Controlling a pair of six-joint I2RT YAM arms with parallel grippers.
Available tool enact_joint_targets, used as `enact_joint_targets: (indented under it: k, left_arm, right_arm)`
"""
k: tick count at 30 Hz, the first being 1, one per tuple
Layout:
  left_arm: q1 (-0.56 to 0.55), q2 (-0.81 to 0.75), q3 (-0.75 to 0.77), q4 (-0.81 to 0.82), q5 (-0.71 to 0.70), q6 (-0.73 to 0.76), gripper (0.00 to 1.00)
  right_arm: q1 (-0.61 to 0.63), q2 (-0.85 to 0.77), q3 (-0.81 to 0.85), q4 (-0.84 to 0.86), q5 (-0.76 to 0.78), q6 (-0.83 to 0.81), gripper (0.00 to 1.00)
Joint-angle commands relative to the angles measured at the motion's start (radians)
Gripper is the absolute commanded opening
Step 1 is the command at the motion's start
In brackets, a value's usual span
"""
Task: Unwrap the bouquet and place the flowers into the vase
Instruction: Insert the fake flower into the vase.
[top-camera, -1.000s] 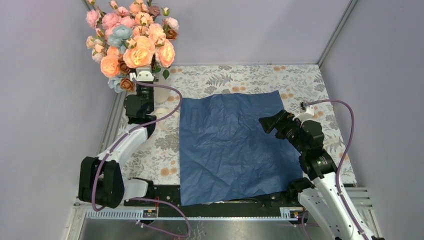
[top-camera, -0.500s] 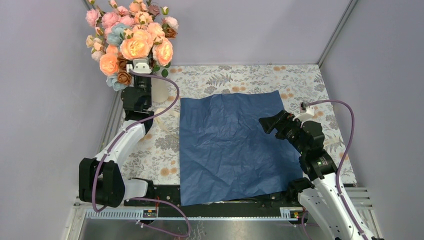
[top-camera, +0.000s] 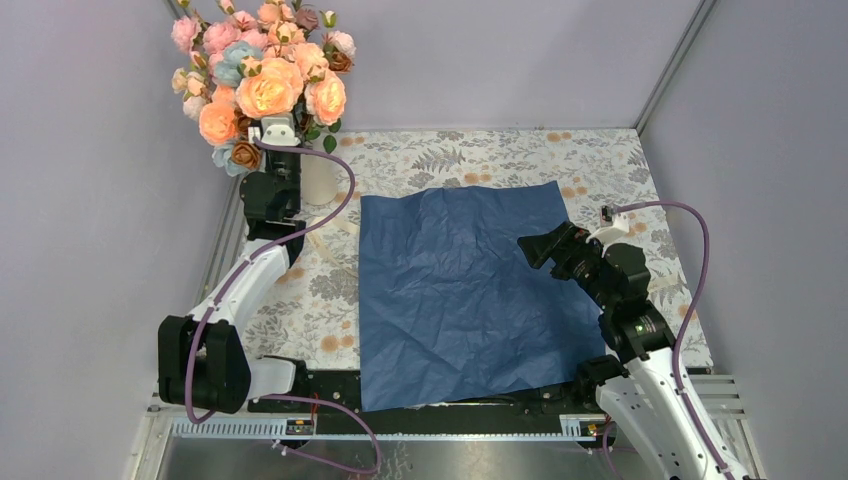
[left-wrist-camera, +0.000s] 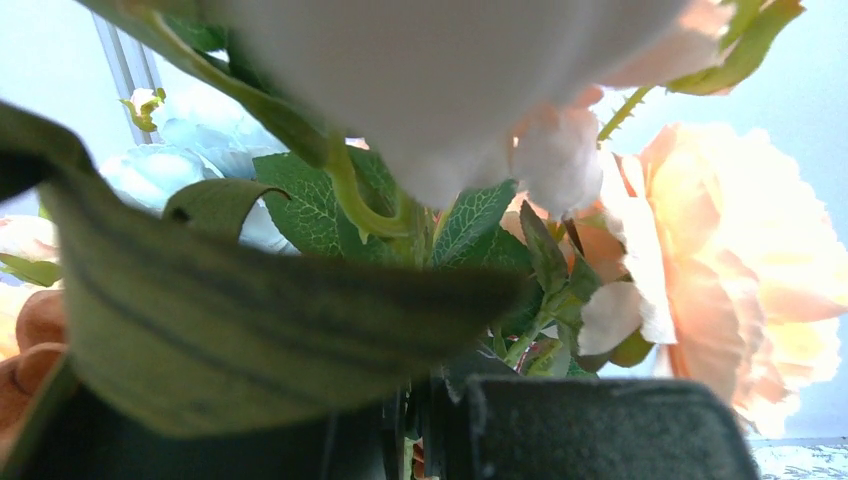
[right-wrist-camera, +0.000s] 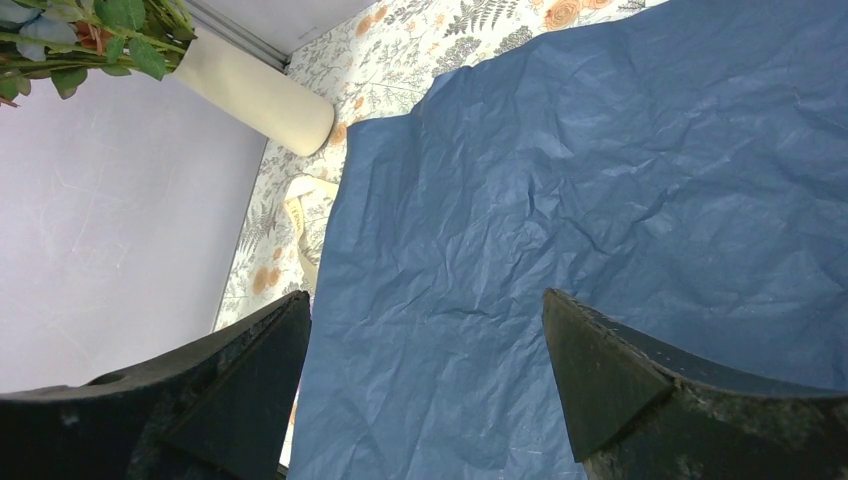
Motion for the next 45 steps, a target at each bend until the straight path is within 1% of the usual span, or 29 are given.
enact_joint_targets:
  k: [1, 5, 6, 7, 8, 9, 13, 23, 27, 28, 32, 38, 45]
  left_arm:
    - [0.011, -0.002, -0.024, -0.125, 0.001, -0.028, 0.00]
    - [0.011, -0.013, -0.024, -0.141, -0.005, -0.028, 0.00]
    - [0.012, -0.015, -0.027, -0.141, -0.008, -0.030, 0.01]
    - [0.011, -0.018, -0.032, -0.138, -0.013, -0.032, 0.09]
    - [0.011, -0.021, -0.039, -0.132, -0.013, -0.037, 0.15]
    - [0.011, -0.025, -0.044, -0.131, -0.012, -0.040, 0.16]
    - [0.011, -0.039, -0.060, -0.119, -0.013, -0.050, 0.29]
    - [0.011, -0.065, -0.097, -0.116, -0.015, -0.063, 0.33]
    - [0.011, -0.059, -0.103, -0.127, -0.015, -0.063, 0.31]
    - [0.011, -0.062, -0.105, -0.129, -0.014, -0.066, 0.33]
    - [0.011, -0.079, -0.125, -0.130, 0.004, -0.082, 0.50]
    - [0.009, -0.123, -0.153, -0.167, 0.033, -0.123, 0.58]
    - [-0.011, -0.172, -0.205, -0.194, 0.042, -0.111, 0.64]
  right_arm:
    - [-0.007, -0.011, -0.006, 0.012, -0.022, 0.004, 0.91]
    - [-0.007, -0.015, -0.010, 0.012, -0.023, 0.008, 0.91]
    - [-0.007, -0.018, -0.011, 0.011, -0.024, 0.007, 0.91]
    - [-0.006, -0.020, -0.012, 0.010, -0.025, 0.008, 0.91]
    - [-0.007, -0.023, -0.015, 0.011, -0.025, 0.009, 0.91]
    - [-0.007, -0.025, -0.016, 0.011, -0.027, 0.010, 0.91]
    - [-0.007, -0.034, -0.021, 0.011, -0.031, 0.014, 0.91]
    - [-0.006, -0.043, -0.025, 0.003, -0.039, 0.015, 0.91]
    - [-0.007, -0.045, -0.028, 0.003, -0.040, 0.017, 0.91]
    - [-0.007, -0.047, -0.028, 0.003, -0.041, 0.017, 0.91]
    - [-0.007, -0.050, -0.031, 0.003, -0.039, 0.016, 0.91]
    - [-0.007, -0.054, -0.032, -0.004, -0.032, 0.008, 0.91]
    - [-0.007, -0.065, -0.028, -0.014, -0.032, -0.004, 0.91]
